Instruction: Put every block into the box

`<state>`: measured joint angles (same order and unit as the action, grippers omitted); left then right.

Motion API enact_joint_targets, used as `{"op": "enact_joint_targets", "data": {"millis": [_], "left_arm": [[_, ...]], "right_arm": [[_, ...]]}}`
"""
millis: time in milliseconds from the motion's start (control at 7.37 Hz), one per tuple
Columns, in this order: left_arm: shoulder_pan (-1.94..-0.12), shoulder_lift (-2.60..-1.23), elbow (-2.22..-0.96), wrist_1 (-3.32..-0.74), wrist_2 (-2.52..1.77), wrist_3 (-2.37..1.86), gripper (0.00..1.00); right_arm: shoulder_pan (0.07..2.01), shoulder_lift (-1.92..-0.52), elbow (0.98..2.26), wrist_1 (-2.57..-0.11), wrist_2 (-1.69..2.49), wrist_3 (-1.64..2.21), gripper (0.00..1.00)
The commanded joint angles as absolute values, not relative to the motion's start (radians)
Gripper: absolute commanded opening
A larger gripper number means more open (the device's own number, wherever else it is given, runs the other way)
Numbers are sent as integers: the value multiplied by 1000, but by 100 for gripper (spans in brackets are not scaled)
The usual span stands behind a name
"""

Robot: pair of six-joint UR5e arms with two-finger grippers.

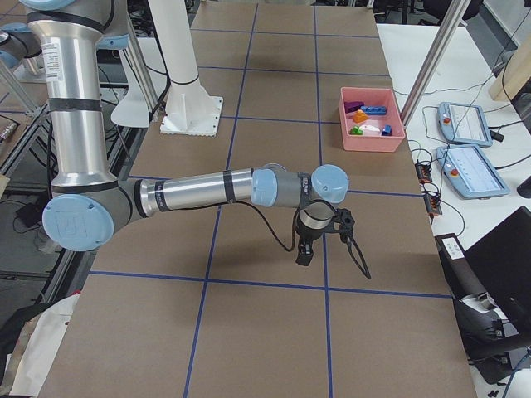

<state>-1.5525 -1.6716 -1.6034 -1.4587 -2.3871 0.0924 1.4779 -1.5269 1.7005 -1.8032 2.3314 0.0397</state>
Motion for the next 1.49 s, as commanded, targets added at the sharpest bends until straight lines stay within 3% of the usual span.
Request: {"op": "enact_joint_targets", "data": {"millis": [0,543,1357], "left_arm": [[-1540,-1674,-1606,-1471,-2385,94,100],[-1545,-1626,-1684,-1471,-2387,92,100],[-1546,-1621,-1698,-1470,-2387,92,100]], "right_arm": [[1470,-1536,1706,-1801,2325,38,100],[1476,-1540,1735,-1802,2333,34,100],[1473,-1539,1753,-1802,2330,34,100]]}}
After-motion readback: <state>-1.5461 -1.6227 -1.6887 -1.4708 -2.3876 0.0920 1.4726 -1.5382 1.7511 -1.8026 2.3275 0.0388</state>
